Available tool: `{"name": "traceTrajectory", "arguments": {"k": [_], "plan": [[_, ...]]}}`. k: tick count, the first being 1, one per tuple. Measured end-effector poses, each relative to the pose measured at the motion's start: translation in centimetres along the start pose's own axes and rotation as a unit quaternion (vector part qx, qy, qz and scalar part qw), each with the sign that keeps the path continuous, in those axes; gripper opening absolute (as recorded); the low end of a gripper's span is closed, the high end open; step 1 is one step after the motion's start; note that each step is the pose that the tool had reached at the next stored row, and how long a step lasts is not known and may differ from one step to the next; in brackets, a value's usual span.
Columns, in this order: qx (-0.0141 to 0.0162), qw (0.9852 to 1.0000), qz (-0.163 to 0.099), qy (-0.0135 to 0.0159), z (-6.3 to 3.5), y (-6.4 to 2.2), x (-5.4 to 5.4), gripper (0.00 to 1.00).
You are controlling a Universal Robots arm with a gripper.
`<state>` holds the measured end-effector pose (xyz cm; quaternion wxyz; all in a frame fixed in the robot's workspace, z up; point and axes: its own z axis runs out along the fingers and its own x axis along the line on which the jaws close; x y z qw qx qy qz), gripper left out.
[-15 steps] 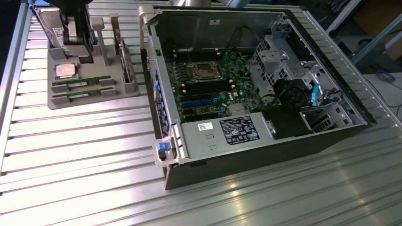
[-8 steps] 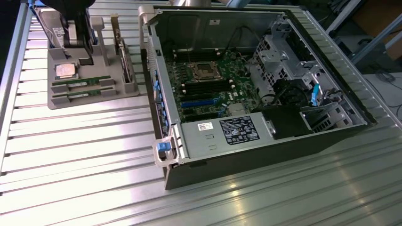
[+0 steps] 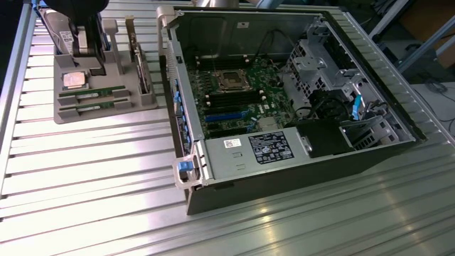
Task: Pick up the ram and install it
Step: 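Pick up the ram and move it above insertion slot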
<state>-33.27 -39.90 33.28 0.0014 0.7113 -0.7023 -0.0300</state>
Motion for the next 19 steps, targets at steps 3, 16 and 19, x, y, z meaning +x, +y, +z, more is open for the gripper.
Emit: {"name": "traceTrajectory", "arguments": {"k": [3, 16, 19], "plan": [[0.0000, 1.0000, 0.000, -0.0011, 0.34, 0.03, 0.0, 0.36], [0.0001, 1.0000, 0.000, -0.0053, 1.44, 0.08, 0.1, 0.36], [0.0001, 1.0000, 0.000, -0.0059, 1.60, 0.08, 0.1, 0.36]]}}
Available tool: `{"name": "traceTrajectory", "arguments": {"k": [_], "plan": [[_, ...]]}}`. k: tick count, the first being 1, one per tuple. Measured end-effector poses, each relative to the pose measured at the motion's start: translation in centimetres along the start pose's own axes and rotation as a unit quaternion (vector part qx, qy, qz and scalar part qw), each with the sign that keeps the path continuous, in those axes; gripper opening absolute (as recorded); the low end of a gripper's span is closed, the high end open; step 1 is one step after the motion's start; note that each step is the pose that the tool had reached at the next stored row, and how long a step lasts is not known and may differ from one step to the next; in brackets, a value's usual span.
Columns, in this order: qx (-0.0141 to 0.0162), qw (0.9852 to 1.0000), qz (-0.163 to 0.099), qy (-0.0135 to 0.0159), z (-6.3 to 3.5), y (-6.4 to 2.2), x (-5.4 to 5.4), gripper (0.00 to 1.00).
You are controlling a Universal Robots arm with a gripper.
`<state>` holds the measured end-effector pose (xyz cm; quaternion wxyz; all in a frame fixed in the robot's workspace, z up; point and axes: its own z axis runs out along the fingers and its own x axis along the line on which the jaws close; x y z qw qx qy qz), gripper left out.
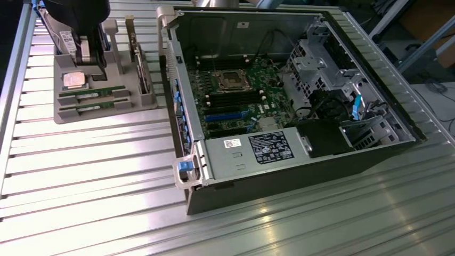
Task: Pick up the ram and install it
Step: 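Pick up the ram and move it above insertion slot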
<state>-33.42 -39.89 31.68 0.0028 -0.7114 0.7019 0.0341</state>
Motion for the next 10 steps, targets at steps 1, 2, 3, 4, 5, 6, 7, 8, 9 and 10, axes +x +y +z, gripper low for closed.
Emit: {"name": "traceTrajectory", "arguments": {"k": [1, 2, 3, 4, 5, 6, 7, 8, 9, 10], "plan": [[0.0000, 1.0000, 0.000, -0.0002, 0.04, 0.00, 0.00, 0.36], [-0.0001, 1.0000, 0.000, -0.0002, 0.07, 0.00, 0.00, 0.36], [0.0000, 1.0000, 0.000, -0.0004, 0.11, 0.00, 0.01, 0.36], [0.0000, 1.0000, 0.000, -0.0005, 0.15, 0.00, 0.01, 0.36], [0.0000, 1.0000, 0.000, -0.0006, 0.20, 0.01, 0.01, 0.36], [0.0000, 1.0000, 0.000, -0.0007, 0.24, 0.01, 0.01, 0.36], [0.0000, 1.0000, 0.000, -0.0009, 0.28, 0.01, 0.01, 0.36], [0.0000, 1.0000, 0.000, -0.0010, 0.32, 0.01, 0.02, 0.36], [0.0000, 1.0000, 0.000, -0.0013, 0.39, 0.01, 0.02, 0.36], [0.0000, 1.0000, 0.000, -0.0014, 0.43, 0.02, 0.02, 0.36]]}}
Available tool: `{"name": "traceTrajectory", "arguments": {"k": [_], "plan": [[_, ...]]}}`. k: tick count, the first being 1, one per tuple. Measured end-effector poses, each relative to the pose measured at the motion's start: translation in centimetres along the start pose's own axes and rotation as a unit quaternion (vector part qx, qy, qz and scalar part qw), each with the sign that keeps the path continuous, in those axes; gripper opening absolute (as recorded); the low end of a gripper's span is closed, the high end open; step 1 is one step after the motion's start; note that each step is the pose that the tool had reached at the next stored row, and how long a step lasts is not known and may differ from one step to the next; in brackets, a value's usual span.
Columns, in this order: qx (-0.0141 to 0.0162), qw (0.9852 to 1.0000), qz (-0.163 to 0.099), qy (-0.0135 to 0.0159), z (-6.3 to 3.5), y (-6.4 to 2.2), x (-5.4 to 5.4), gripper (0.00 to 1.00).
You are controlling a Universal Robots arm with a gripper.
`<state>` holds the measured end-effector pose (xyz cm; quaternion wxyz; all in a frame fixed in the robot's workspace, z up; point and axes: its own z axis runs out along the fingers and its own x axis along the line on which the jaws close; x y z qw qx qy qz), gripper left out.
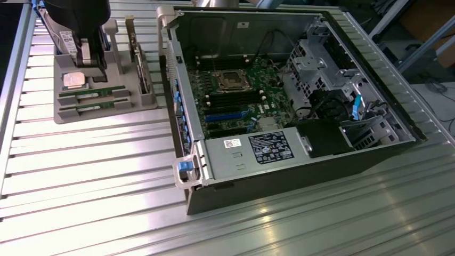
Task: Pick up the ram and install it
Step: 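Pick up the ram and move it above insertion slot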
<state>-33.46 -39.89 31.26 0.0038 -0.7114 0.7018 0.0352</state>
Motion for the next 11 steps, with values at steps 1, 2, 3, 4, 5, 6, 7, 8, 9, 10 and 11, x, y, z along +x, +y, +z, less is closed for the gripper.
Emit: {"name": "traceTrajectory", "arguments": {"k": [1, 2, 3, 4, 5, 6, 7, 8, 9, 10, 11], "plan": [[0.0000, 1.0000, 0.000, -0.0003, 0.09, 0.00, 0.01, 0.36], [0.0000, 1.0000, 0.000, -0.0006, 0.15, 0.01, 0.01, 0.36], [0.0000, 1.0000, 0.000, -0.0007, 0.20, 0.01, 0.01, 0.36], [0.0000, 1.0000, 0.000, -0.0008, 0.23, 0.01, 0.01, 0.36], [0.0000, 1.0000, 0.000, -0.0010, 0.29, 0.01, 0.02, 0.36], [0.0000, 1.0000, 0.000, -0.0012, 0.34, 0.01, 0.02, 0.36], [0.0000, 1.0000, 0.000, -0.0013, 0.39, 0.01, 0.02, 0.36], [0.0000, 1.0000, 0.000, -0.0015, 0.47, 0.01, 0.03, 0.36], [0.0000, 1.0000, 0.000, -0.0017, 0.53, 0.02, 0.03, 0.36], [0.0000, 1.0000, 0.000, -0.0018, 0.59, 0.02, 0.04, 0.36], [0.0000, 1.0000, 0.000, -0.0020, 0.67, 0.02, 0.04, 0.36]]}}
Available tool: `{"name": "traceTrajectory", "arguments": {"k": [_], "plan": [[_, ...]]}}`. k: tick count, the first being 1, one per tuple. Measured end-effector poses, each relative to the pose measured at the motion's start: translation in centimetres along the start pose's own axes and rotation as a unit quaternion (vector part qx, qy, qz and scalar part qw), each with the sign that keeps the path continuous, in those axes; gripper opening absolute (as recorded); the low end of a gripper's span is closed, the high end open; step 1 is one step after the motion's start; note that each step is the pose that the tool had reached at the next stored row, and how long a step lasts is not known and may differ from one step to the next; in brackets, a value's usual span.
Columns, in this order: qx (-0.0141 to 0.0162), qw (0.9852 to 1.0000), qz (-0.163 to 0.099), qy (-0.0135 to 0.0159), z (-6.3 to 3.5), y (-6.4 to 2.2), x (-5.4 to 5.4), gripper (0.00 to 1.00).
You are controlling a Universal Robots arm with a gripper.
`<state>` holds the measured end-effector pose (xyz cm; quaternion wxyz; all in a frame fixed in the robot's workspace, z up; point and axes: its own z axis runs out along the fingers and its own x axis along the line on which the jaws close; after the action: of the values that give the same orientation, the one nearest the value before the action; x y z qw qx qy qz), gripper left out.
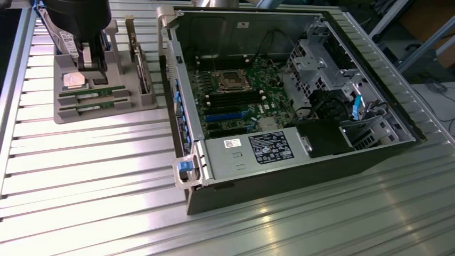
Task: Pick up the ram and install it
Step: 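Pick up the ram and move it above insertion slot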
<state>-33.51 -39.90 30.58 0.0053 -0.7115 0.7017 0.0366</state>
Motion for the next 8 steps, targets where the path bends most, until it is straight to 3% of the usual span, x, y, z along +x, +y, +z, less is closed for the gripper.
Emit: {"name": "traceTrajectory", "arguments": {"k": [8], "plan": [[0.0000, 1.0000, 0.000, -0.0014, 0.58, 0.02, 0.03, 0.36]]}}
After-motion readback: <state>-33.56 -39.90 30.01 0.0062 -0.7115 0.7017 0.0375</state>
